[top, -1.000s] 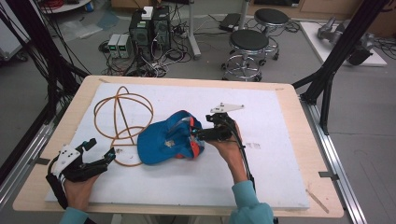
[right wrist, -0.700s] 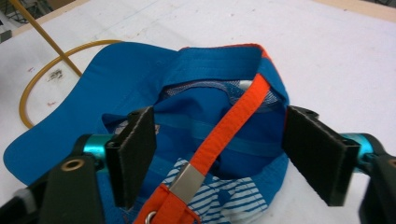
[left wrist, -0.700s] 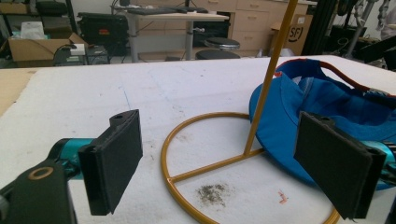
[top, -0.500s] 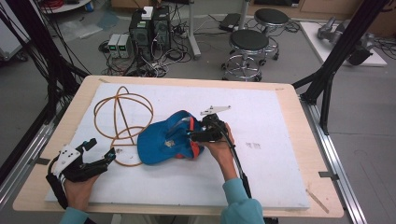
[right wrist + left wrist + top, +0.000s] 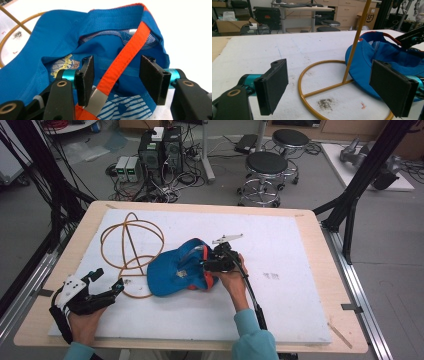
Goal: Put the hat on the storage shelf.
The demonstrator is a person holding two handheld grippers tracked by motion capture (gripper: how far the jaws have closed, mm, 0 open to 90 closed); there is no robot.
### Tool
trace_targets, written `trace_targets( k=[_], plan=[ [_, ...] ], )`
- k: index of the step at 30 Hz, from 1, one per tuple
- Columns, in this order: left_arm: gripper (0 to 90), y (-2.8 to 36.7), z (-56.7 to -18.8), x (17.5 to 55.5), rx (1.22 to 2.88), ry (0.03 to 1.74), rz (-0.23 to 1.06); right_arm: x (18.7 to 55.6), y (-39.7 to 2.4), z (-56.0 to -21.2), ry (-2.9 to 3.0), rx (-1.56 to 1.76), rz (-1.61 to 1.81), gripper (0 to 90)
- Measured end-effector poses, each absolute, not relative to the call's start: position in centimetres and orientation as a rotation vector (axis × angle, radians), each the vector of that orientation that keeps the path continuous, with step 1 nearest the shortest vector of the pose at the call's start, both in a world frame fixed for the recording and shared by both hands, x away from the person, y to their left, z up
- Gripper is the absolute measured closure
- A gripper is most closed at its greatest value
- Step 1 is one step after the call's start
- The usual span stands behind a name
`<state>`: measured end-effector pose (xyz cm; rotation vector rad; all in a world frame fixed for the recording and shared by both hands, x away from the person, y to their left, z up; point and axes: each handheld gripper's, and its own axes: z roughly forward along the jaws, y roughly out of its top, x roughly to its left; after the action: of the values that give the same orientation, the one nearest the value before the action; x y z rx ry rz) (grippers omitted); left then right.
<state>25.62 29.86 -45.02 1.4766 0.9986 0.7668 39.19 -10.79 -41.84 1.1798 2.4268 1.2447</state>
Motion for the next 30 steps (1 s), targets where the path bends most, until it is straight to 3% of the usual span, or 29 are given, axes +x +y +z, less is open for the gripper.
trace_targets(
  k=[3, 19, 24, 30],
  plan=[
    [16.0, 29.86, -45.03, 25.62, 1.476, 0.998, 0.766, 39.27, -10.68, -42.1, 2.441, 1.204, 1.24, 47.8],
    [16.1, 29.85, -45.03, 25.61, 1.477, 0.996, 0.765, 39.48, -11.01, -42.28, 2.472, 1.258, 1.272, 83.9],
    [16.0, 29.85, -45.02, 25.61, 1.477, 0.996, 0.766, 39.47, -11.31, -42.12, 2.474, 1.282, 1.278, 88.3],
    [16.1, 29.85, -45.03, 25.62, 1.477, 0.996, 0.766, 39.44, -11.45, -42.05, 2.477, 1.281, 1.263, 86.4]
  ],
)
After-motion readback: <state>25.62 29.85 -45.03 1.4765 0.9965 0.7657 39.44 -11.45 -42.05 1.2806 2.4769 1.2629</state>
